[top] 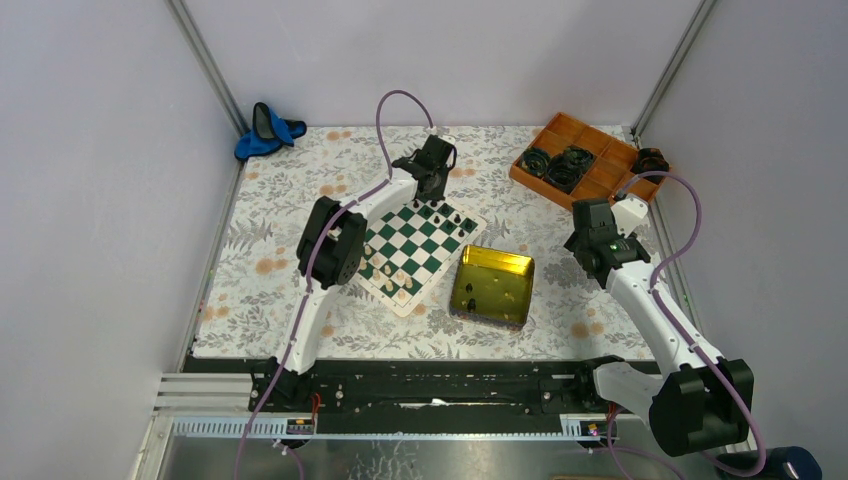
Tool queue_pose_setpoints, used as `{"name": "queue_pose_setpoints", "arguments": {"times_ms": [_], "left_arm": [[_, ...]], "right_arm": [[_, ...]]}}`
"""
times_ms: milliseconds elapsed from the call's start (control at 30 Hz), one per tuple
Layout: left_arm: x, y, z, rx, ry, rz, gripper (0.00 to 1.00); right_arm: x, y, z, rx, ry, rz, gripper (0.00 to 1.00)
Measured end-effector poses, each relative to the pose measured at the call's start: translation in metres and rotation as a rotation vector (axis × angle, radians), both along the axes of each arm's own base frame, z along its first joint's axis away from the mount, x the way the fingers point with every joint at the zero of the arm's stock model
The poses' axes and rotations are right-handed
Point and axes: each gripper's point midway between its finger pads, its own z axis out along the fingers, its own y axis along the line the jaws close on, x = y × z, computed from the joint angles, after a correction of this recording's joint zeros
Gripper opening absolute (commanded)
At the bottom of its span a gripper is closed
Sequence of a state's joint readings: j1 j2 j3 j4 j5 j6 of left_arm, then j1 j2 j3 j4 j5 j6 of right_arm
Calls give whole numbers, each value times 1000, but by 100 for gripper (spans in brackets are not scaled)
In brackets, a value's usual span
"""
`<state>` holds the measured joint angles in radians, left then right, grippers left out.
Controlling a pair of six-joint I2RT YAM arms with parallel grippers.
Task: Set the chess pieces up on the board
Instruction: Place the chess piece on the chessboard.
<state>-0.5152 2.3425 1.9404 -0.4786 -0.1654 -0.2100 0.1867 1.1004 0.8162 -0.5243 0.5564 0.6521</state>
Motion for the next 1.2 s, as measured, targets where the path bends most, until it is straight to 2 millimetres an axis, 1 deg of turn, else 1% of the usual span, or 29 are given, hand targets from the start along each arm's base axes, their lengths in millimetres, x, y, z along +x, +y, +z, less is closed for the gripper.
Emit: {"name": "queue_pose_setpoints", "arguments": {"times_ms": [300, 533, 567, 800, 867, 933, 1000, 1067, 1100, 1200], "left_arm": [[0, 0, 0, -4, 1, 5, 27], [0, 0, 0, -8, 2, 14, 45], [0, 0, 0, -8, 1, 15, 46], [1, 2, 0, 2, -5, 27, 49], [2, 3, 0, 5, -7, 30, 51], [2, 4, 1, 6, -9, 33, 55], [-1, 6, 4, 10, -9, 36, 65], [-7, 9, 11, 13, -16, 40, 70], [-10, 8, 15, 16, -20, 35, 72], [-21, 10, 36, 24, -49, 34, 74]], "right_arm": [[0, 0, 0, 0, 0, 0, 60], [0, 0, 0, 0, 1, 1, 60], [0, 0, 0, 0, 0, 1, 60], [0, 0, 0, 1, 1, 1, 60], [0, 0, 0, 0, 1, 1, 60], [0, 0, 0, 1, -1, 1, 61], [0, 0, 1, 1, -3, 1, 60], [0, 0, 2, 2, -7, 1, 61], [0, 0, 3, 3, -10, 1, 60], [0, 0, 5, 5, -19, 1, 61]]}}
